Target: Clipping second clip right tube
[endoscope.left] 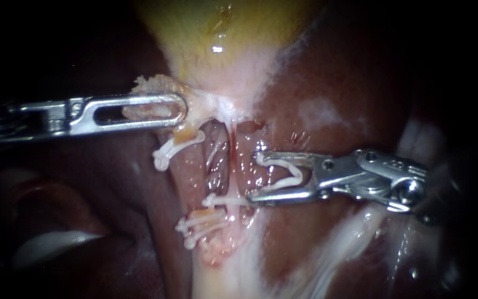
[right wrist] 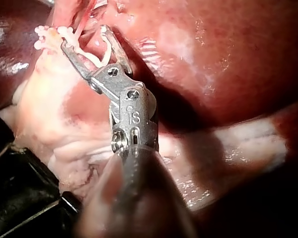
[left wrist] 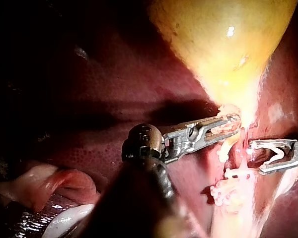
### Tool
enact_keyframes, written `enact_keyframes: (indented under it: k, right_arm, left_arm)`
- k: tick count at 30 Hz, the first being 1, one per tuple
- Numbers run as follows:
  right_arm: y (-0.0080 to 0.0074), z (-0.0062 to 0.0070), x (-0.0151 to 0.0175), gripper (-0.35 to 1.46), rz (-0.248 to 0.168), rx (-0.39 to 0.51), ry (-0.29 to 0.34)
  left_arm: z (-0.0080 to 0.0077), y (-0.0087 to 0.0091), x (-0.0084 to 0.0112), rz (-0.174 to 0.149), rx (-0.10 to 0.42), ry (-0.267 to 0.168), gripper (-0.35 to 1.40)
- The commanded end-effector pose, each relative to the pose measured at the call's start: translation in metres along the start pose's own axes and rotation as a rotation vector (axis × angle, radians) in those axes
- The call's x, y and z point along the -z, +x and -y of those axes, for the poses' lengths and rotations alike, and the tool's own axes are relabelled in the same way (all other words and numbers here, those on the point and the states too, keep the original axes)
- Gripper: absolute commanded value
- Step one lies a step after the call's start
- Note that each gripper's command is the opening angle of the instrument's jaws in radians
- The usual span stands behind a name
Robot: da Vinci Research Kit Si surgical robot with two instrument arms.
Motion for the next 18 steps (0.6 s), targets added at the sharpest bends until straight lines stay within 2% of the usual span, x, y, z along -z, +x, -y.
enact_keyframes:
  k: [1,8,15,18]
  right_arm:
    - [-0.0003,-0.0003,-0.0004,0.5,-0.001,-0.019,0.002]
    - [-0.0016,-0.0013,-0.0026,0.5,0.002,-0.068,0.013]
    - [-0.0023,-0.0012,-0.0051,0.5,0.008,-0.102,0.05]
    - [-0.0022,-0.0011,-0.0058,0.5,-0.014,-0.125,0.075]
  left_arm:
    - [0.0,0.0,0.0,-0.001,0.0,0.001,-0.35]
    - [0.0002,0.0001,-0.0001,-0.001,0.0,0.0,-0.35]
    - [0.0002,0.0003,-0.0002,-0.003,-0.001,0.005,-0.35]
    - [0.0002,0.0003,-0.0002,-0.003,-0.001,0.005,-0.35]
